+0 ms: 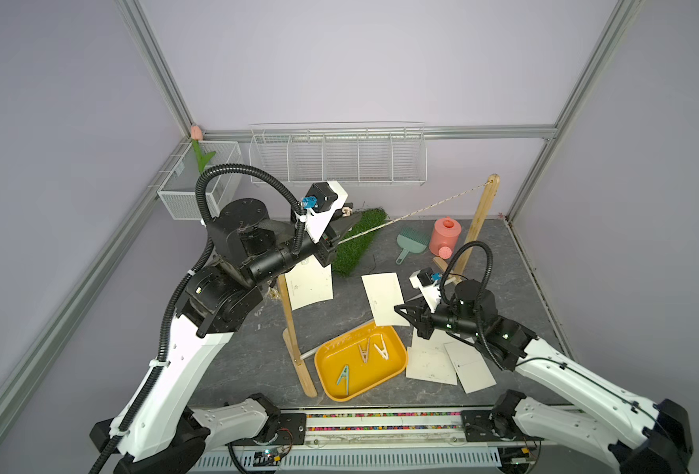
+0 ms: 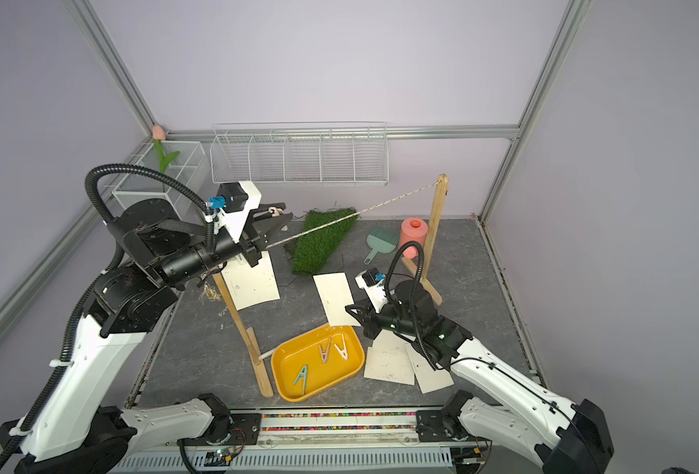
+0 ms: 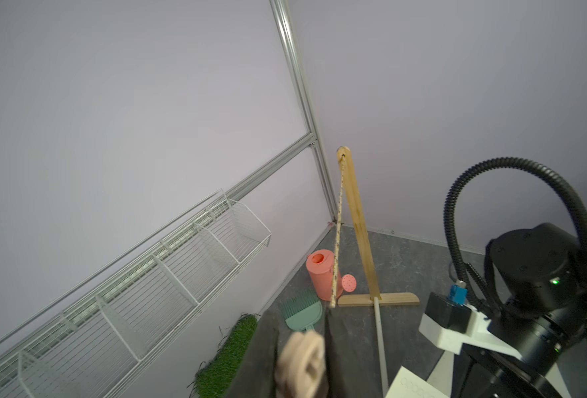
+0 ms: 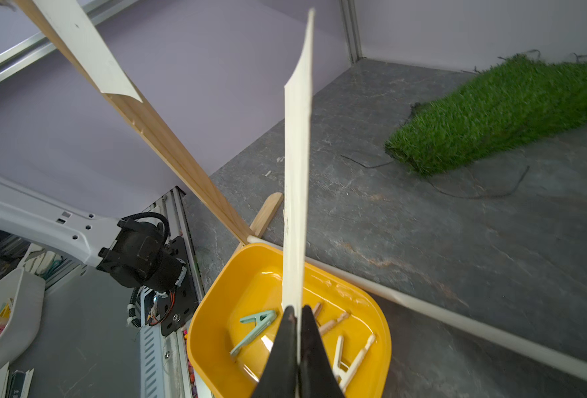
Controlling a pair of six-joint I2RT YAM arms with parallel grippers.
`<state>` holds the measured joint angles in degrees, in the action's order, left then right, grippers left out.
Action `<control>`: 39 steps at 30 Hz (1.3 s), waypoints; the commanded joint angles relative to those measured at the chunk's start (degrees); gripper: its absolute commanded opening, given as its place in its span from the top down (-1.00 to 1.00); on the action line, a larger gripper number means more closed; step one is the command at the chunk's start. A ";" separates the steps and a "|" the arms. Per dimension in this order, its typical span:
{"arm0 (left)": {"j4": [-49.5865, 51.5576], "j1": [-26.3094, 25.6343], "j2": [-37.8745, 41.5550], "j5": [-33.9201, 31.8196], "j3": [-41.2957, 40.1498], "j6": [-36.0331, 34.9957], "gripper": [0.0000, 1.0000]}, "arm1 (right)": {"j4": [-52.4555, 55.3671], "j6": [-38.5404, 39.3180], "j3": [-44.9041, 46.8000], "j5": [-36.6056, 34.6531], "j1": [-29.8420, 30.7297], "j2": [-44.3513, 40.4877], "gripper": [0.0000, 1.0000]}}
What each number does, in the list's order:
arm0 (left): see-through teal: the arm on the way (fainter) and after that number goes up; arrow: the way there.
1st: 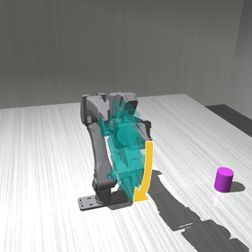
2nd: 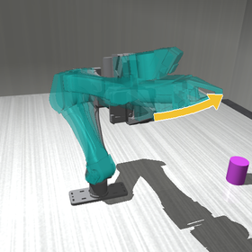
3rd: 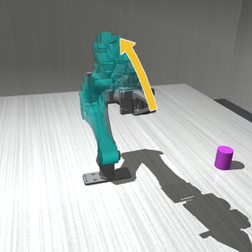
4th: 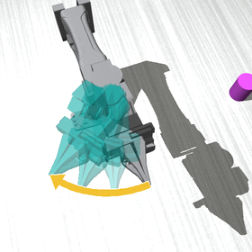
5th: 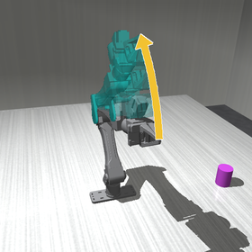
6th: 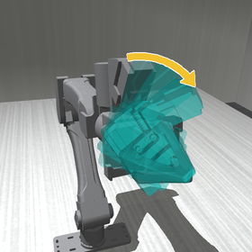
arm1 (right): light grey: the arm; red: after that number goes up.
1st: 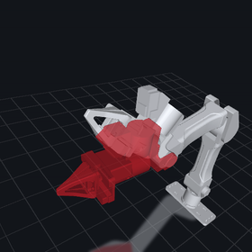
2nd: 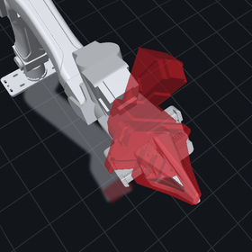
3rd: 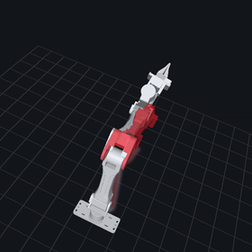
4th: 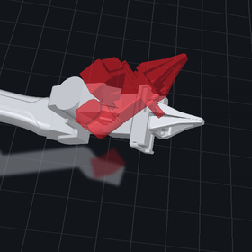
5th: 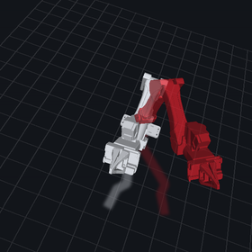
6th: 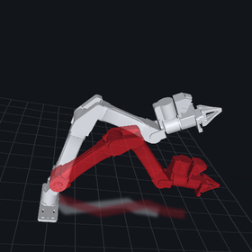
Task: Remove the postcards from the strings
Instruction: Place the postcard on the postcard.
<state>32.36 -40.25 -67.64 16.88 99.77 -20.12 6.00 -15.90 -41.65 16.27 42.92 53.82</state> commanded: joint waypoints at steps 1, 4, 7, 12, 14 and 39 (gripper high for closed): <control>3.14 -0.89 0.05 7.79 1.32 0.71 1.00 | 14.24 -4.75 1.83 -8.76 0.32 -4.57 0.86; 5.62 -4.09 -0.19 6.41 1.10 -2.09 1.00 | 22.77 -7.80 2.92 -15.26 0.18 -9.90 0.86; 8.24 -7.94 -0.73 4.02 1.30 -4.45 1.00 | 30.52 -10.80 3.24 -20.02 -0.34 -13.30 0.87; 8.51 -9.74 -1.07 5.60 0.76 -3.87 1.00 | 40.54 -16.29 3.37 -27.02 -2.30 -12.86 0.87; 8.58 -10.58 -1.19 5.62 0.53 -3.96 1.00 | 41.85 -17.75 4.25 -28.18 -3.63 -12.35 0.87; 9.22 -15.42 1.92 3.23 -7.35 -3.46 1.00 | 40.05 -27.07 8.16 -34.13 -9.00 -9.57 -0.35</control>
<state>40.69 -55.46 -66.67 20.78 92.88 -23.59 43.05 -41.41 -32.27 -13.37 34.20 45.87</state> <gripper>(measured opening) 0.205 0.663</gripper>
